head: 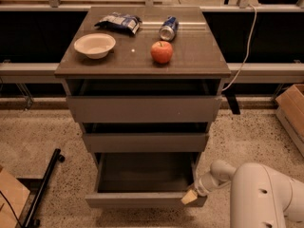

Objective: Open bottom drawer

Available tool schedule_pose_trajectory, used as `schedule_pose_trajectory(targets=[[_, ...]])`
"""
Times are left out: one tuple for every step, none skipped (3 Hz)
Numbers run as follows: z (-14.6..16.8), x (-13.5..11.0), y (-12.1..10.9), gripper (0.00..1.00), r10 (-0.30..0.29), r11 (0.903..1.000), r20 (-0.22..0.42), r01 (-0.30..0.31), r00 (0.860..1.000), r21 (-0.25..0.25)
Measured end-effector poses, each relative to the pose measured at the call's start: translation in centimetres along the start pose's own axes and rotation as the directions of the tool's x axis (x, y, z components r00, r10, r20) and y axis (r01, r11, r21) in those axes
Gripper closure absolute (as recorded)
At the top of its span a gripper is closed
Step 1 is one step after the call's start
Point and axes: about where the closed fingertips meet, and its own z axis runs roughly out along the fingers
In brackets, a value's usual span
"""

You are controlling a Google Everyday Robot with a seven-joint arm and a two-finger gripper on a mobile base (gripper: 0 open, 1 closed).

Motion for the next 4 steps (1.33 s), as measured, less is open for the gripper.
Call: schedule_pose_trajectory(targets=[[0.02,0.01,0.01,1.00,0.000,1.0000,0.000,0.000,1.000,0.000],[0.25,0.08,0.18,0.82,0.000,1.0000,-0.002,0.000,1.000,-0.004],[0.43,-0.13,0.34,0.59,-0.007,0.9999,-0.007,0.007,1.000,-0.011],[0.25,-0.21,0.42,0.34,-0.007,0.9999,-0.008,0.007,1.000,-0.011]])
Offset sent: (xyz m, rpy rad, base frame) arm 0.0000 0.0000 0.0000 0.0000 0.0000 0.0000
